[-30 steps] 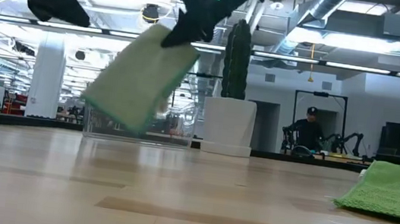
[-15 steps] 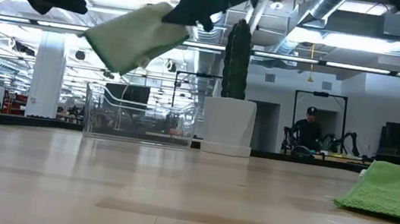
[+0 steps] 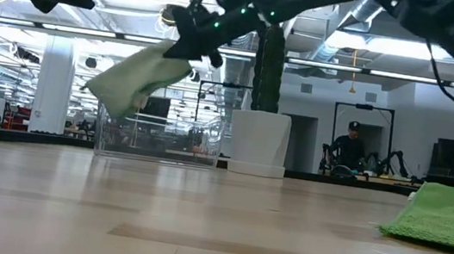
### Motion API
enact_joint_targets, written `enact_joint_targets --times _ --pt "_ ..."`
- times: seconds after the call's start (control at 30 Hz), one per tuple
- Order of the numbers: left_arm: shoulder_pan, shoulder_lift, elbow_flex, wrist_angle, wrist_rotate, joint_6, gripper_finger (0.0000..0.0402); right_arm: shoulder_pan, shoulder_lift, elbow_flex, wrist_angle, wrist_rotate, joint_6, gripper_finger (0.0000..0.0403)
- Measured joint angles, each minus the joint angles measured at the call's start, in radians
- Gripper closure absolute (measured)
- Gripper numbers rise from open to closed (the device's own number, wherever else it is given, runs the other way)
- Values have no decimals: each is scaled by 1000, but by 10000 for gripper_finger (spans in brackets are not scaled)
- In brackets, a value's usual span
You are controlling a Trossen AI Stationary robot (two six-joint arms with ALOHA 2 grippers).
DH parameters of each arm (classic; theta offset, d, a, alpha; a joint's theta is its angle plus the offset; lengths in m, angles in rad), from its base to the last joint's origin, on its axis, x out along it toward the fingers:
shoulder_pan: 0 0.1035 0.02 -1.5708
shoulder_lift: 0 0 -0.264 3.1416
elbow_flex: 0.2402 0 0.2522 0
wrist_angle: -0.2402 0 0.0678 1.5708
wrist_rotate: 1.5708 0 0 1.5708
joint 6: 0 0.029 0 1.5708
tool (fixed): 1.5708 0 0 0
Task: Fold microfiber towels
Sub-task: Put the light green microfiber towel into the transparent bin
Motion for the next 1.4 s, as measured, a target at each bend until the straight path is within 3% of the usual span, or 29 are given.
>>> enact_joint_targets --times 0.6,1.03,1.4 --pt "0 -28 0 -49 -25 3 324 -9 49 13 -216 -4 215 375" --pt "0 -28 0 -49 -25 7 324 -10 137 10 -239 -7 245 375" --pt "0 -28 0 -59 -25 6 324 -15 126 12 -305 76 241 360"
